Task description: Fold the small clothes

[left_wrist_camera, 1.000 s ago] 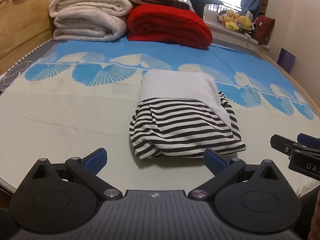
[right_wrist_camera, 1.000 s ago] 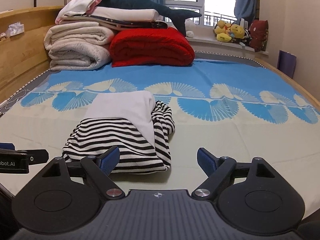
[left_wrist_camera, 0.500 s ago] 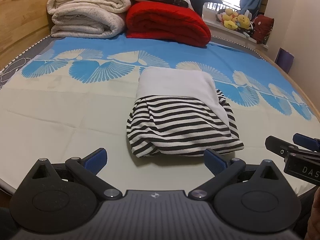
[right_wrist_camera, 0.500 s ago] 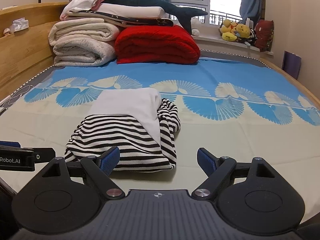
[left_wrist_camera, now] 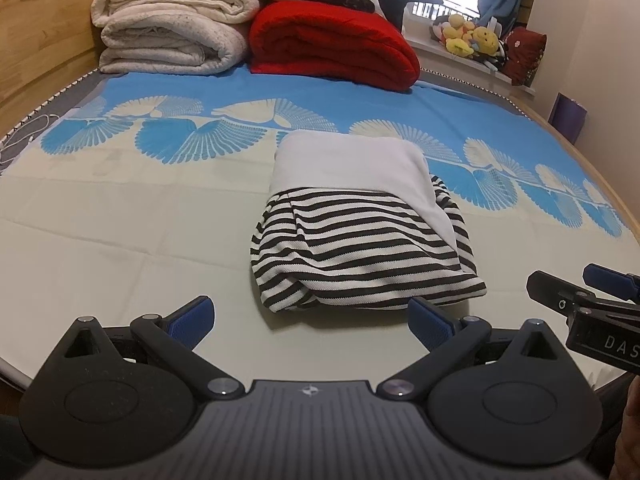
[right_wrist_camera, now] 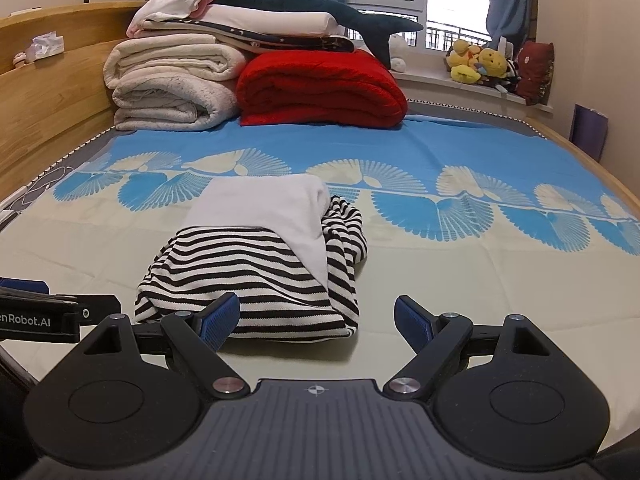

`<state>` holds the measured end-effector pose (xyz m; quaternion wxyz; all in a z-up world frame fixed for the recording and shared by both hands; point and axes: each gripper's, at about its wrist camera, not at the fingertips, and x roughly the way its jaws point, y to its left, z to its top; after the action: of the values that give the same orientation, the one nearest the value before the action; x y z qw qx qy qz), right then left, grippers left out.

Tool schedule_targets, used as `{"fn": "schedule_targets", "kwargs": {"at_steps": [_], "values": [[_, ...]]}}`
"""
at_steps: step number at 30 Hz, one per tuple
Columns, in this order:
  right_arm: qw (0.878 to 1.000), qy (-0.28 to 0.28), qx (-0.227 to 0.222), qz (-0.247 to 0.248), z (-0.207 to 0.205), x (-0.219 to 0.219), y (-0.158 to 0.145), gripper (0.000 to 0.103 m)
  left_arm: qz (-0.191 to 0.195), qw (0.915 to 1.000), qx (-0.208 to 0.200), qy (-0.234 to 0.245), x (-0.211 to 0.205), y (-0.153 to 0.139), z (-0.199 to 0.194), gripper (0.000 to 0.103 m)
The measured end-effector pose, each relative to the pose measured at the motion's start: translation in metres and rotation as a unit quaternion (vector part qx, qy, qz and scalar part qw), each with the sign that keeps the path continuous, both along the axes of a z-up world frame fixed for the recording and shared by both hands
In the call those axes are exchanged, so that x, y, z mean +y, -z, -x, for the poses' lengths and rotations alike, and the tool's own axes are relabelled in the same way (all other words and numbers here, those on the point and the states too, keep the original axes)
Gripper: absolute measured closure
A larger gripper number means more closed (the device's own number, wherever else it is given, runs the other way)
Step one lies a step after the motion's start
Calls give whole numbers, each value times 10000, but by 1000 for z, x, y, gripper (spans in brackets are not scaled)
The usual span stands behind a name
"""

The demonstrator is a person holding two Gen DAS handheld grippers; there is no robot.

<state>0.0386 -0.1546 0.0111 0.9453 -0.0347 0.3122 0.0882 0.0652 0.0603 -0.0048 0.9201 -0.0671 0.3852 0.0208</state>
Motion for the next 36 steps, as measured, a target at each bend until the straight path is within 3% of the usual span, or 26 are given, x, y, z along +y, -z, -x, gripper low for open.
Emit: {"fn": "schedule_targets", "kwargs": {"at_steps": [36], "values": [[10000, -75, 26, 23, 0, 2, 1, 18, 97, 9999, 98, 40, 1, 5, -3, 0]]}}
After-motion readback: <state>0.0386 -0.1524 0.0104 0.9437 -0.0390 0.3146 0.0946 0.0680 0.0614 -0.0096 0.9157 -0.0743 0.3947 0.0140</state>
